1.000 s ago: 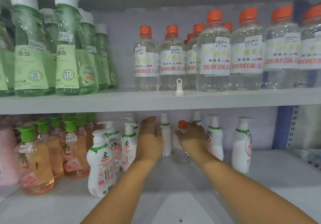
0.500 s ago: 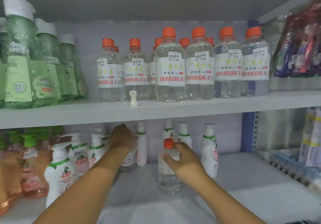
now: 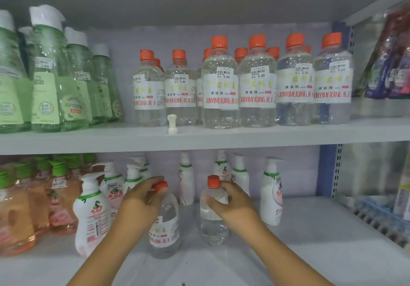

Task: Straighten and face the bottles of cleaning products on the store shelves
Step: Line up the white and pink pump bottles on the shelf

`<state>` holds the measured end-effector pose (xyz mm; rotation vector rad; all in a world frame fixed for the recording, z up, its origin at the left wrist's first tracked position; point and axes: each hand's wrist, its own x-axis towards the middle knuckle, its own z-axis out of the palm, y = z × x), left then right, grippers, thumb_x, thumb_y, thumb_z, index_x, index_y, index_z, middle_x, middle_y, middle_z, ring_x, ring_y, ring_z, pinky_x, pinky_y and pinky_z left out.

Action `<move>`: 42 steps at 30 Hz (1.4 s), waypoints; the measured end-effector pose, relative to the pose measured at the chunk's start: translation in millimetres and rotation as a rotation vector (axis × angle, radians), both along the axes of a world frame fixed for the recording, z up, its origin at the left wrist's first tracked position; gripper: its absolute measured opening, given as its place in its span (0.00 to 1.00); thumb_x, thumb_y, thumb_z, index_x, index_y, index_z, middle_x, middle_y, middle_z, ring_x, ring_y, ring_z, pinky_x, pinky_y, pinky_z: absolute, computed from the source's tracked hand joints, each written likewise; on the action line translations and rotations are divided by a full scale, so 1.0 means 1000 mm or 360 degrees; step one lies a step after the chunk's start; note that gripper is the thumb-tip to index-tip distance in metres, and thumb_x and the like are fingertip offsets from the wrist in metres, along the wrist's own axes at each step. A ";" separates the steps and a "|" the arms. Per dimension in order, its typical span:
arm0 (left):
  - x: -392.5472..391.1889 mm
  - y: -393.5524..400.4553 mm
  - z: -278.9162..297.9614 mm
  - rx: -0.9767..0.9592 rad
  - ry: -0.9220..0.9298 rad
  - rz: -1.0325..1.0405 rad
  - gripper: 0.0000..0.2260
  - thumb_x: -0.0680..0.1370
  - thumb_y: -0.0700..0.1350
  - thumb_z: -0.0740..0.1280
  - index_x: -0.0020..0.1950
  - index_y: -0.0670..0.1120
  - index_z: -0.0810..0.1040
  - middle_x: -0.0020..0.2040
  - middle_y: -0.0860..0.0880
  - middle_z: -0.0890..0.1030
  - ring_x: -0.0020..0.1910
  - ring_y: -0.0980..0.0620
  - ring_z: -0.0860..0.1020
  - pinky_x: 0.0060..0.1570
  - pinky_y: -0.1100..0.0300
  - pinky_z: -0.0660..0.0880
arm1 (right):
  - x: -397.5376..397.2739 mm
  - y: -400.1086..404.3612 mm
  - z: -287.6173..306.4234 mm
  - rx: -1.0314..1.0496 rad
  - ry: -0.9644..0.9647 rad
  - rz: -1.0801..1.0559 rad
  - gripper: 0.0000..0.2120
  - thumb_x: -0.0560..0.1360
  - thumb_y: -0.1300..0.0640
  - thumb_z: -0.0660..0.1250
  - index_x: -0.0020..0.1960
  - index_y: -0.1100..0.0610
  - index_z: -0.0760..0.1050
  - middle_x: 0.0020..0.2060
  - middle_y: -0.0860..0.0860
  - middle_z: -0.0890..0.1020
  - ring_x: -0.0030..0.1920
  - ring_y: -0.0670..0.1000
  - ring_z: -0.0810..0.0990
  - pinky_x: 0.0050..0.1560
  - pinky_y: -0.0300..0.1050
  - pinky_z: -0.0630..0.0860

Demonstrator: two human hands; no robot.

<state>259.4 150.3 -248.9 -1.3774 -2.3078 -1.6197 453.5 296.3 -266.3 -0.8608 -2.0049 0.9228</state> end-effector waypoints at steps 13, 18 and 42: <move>0.054 -0.128 0.032 0.0218 -0.0051 -0.0328 0.23 0.67 0.63 0.79 0.60 0.73 0.79 0.55 0.63 0.85 0.53 0.64 0.83 0.51 0.61 0.80 | 0.047 -0.087 0.055 0.0200 0.0034 0.0440 0.21 0.65 0.46 0.81 0.53 0.31 0.79 0.51 0.33 0.83 0.51 0.35 0.81 0.49 0.26 0.74; 0.060 -0.189 0.142 0.0414 0.0148 -0.0622 0.26 0.67 0.73 0.73 0.63 0.67 0.80 0.55 0.59 0.87 0.47 0.61 0.86 0.37 0.66 0.81 | 0.077 -0.154 0.148 0.0338 0.0178 0.0620 0.23 0.63 0.43 0.83 0.56 0.34 0.80 0.51 0.36 0.86 0.49 0.40 0.86 0.48 0.31 0.80; -0.008 -0.036 0.261 0.0335 0.0199 -0.0296 0.14 0.70 0.65 0.76 0.49 0.59 0.83 0.47 0.58 0.85 0.47 0.57 0.83 0.37 0.62 0.75 | -0.026 -0.096 0.332 0.0955 -0.0519 -0.0276 0.27 0.66 0.35 0.77 0.47 0.59 0.82 0.38 0.51 0.79 0.38 0.51 0.79 0.38 0.45 0.74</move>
